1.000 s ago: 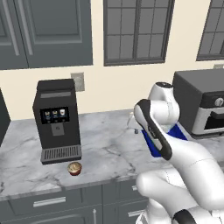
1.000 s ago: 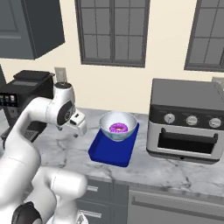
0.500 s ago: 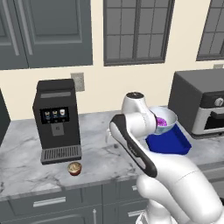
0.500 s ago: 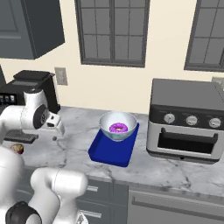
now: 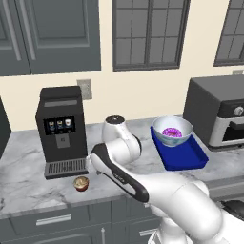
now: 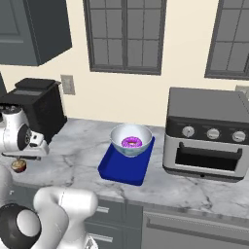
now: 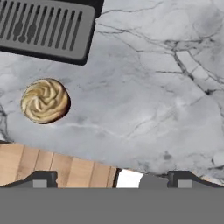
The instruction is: Place the bowl with donut and the cupcake onto the tray.
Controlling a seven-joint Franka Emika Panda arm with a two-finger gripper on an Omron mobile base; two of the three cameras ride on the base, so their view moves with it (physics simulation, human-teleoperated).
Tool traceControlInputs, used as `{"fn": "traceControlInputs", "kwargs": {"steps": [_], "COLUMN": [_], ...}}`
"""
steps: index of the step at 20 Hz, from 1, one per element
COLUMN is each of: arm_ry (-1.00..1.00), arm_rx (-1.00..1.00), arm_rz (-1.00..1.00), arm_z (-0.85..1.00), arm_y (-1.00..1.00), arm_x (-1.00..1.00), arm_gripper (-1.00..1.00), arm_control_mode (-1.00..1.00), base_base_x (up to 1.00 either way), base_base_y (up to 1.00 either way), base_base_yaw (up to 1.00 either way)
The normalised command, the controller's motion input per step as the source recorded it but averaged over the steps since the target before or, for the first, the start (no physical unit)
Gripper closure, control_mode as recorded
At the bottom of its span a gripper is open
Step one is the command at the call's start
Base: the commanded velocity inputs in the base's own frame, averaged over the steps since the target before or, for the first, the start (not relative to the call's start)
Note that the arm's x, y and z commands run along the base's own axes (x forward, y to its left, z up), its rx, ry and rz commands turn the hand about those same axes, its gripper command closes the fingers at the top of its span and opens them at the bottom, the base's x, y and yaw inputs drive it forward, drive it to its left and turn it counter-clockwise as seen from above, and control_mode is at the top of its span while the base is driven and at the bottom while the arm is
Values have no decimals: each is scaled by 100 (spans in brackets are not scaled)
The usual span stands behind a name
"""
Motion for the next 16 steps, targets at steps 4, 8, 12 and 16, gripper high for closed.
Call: {"fn": "traceControlInputs", "kwargs": {"steps": [4,8,12,16], "arm_ry": [1,1,4,10], "arm_rx": [-2,-6,-8,-7], "arm_rz": [2,0,-7,-11], "arm_z": [-22,-9,-10,-21], "arm_y": [90,69,50,34], "arm_x": [32,45,31,-2], "arm_gripper": [-100,-100,-100,-100], "arm_control_mode": [-100,-100,-100,-100], "base_base_x": [0,0,0,0], "base_base_y": [0,0,0,0], "base_base_yaw": [0,0,0,0]}}
